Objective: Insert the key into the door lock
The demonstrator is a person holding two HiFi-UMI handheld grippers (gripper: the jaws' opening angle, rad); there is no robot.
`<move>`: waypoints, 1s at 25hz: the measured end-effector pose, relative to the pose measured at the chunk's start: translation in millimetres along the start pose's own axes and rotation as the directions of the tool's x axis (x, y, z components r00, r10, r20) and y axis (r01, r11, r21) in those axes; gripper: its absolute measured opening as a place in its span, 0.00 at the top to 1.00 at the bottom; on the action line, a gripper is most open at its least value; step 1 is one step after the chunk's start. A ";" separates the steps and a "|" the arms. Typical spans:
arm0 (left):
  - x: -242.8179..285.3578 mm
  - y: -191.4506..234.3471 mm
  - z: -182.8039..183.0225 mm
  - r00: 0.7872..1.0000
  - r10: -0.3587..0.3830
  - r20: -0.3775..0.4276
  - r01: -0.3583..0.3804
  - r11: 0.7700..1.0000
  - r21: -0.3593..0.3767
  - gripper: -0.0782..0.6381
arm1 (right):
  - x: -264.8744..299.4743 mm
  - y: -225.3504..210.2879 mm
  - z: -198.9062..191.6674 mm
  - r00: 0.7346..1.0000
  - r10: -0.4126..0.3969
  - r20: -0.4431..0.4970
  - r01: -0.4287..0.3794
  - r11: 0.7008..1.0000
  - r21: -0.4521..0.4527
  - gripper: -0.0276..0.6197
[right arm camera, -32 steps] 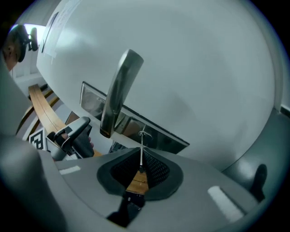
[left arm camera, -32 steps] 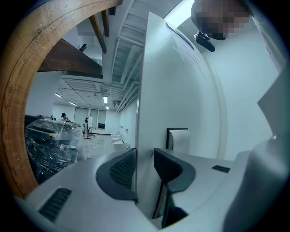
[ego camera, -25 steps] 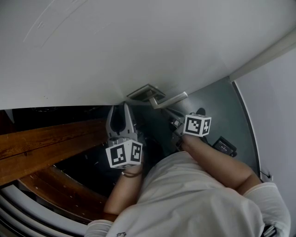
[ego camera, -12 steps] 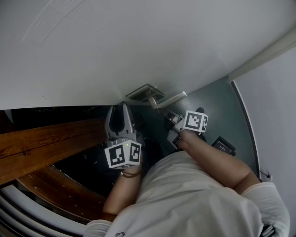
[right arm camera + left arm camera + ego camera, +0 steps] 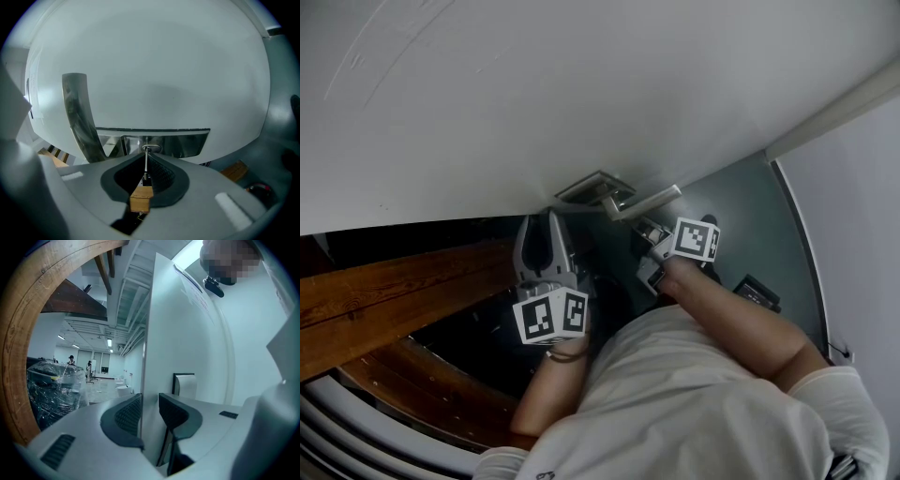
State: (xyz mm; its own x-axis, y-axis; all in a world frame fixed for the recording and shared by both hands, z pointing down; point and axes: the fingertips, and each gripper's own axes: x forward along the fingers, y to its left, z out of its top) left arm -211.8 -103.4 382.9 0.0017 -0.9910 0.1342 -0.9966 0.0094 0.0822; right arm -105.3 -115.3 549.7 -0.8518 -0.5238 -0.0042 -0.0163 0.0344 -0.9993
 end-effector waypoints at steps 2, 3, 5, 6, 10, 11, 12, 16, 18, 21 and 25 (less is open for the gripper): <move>0.6 -0.3 0.3 1.000 0.000 -0.001 0.000 1.000 0.003 0.73 | -0.6 -2.0 -1.6 1.000 -0.006 0.012 0.006 1.000 0.022 0.92; 1.0 -0.5 0.4 1.000 0.001 -0.003 -0.001 1.000 0.006 0.73 | -0.5 -2.3 -1.8 1.000 -0.002 0.017 0.002 1.000 0.024 0.92; 2.3 -0.5 -0.1 1.000 0.000 -0.005 0.001 1.000 0.011 0.73 | 0.9 -2.3 -0.7 1.000 0.006 0.015 -0.006 1.000 0.005 0.92; 3.0 -0.7 0.0 1.000 -0.002 -0.008 0.002 1.000 0.011 0.73 | 1.6 -1.9 0.0 1.000 0.001 0.006 -0.001 1.000 -0.018 0.91; -5.7 -1.8 3.9 1.000 -0.020 -0.001 0.020 1.000 -0.012 0.73 | -9.1 -2.5 -8.3 0.990 -0.113 -0.082 0.097 0.979 -0.181 0.88; -11.0 -2.1 6.1 1.000 -0.026 0.003 0.027 1.000 -0.017 0.73 | -16.0 -2.2 -11.6 0.982 -0.161 -0.100 0.133 0.962 -0.239 0.88; -16.1 -2.3 8.5 0.999 -0.032 0.006 0.032 0.999 -0.023 0.73 | -23.6 -0.5 -12.8 0.972 -0.209 -0.106 0.169 0.938 -0.302 0.87; -22.8 -12.5 23.6 0.997 -0.064 0.050 0.067 0.996 -0.060 0.73 | -44.2 29.4 3.7 0.947 -0.315 -0.066 0.235 0.815 -0.529 0.87; -28.4 -22.3 30.4 0.992 -0.100 0.081 0.106 0.992 -0.066 0.73 | -46.1 58.1 0.0 0.951 -0.303 -0.066 0.202 0.765 -0.612 0.88; -40.5 -36.4 45.6 0.984 -0.144 0.102 0.149 0.988 -0.048 0.78 | -47.1 109.3 -14.7 0.965 -0.260 -0.034 0.147 0.645 -0.750 0.88; -47.8 -46.7 69.1 0.981 -0.162 0.111 0.164 0.986 -0.006 0.88 | -37.6 182.3 -12.1 0.987 -0.140 0.078 0.129 0.409 -0.903 0.92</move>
State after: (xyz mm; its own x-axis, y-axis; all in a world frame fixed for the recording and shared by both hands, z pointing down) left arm -171.0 -65.6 304.5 0.1540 -0.9880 0.0085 -0.9824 -0.1522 0.1088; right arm -82.6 -79.0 368.1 -0.7978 -0.5881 0.1328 -0.5897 0.7154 -0.3748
